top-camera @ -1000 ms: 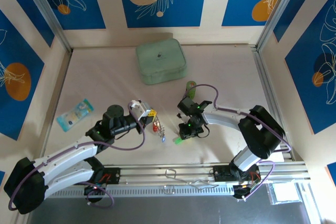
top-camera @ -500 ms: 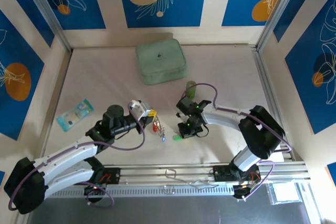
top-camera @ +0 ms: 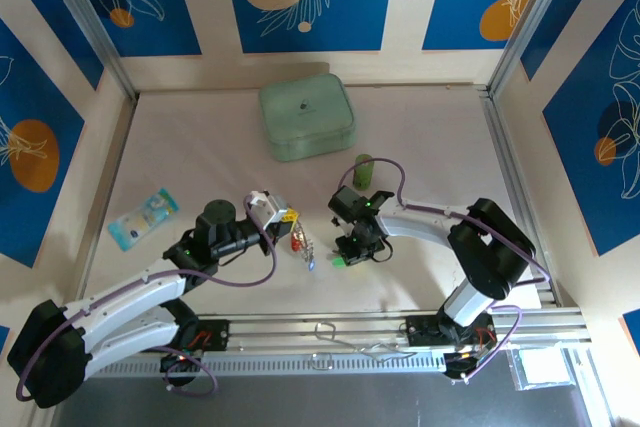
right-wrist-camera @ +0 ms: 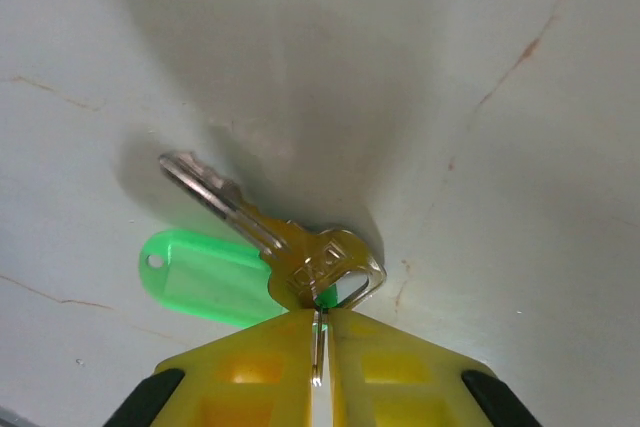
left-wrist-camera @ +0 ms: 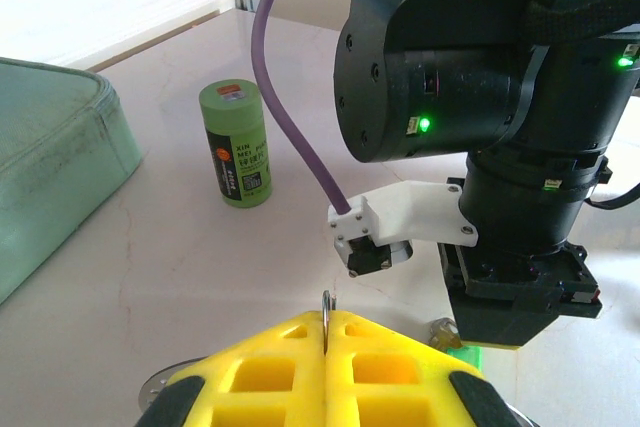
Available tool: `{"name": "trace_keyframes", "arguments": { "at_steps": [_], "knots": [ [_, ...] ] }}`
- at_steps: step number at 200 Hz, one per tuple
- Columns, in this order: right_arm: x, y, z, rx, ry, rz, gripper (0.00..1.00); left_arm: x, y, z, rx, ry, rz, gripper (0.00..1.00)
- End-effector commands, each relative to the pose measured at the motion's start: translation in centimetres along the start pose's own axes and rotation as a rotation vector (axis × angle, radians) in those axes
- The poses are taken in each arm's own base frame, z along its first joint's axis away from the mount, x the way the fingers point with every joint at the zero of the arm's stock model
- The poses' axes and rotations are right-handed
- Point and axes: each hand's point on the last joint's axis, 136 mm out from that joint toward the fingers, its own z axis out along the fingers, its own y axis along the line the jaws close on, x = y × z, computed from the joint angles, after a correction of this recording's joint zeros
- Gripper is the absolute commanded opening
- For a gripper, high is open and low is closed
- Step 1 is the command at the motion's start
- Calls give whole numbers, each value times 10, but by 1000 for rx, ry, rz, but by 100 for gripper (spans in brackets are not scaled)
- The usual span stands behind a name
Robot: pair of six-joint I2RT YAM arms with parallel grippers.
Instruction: Put the keys on the keyring
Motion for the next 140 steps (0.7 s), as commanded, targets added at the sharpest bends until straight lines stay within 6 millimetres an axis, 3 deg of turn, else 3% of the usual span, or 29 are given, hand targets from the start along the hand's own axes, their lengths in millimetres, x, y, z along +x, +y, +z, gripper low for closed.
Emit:
{"name": "trace_keyframes", "arguments": {
  "at_steps": [1,95,140],
  "knots": [
    [-1,3,-3,1,6,-9,14,-24,-2,0,17,-59,33,0],
    [-3,0,-7,27,-6,-4,13,-25,-2,-1,17,-60,33,0],
    [-3,1,-7,26,-2,-4,7,-24,-3,0,20,-58,33,0]
  ]
}}
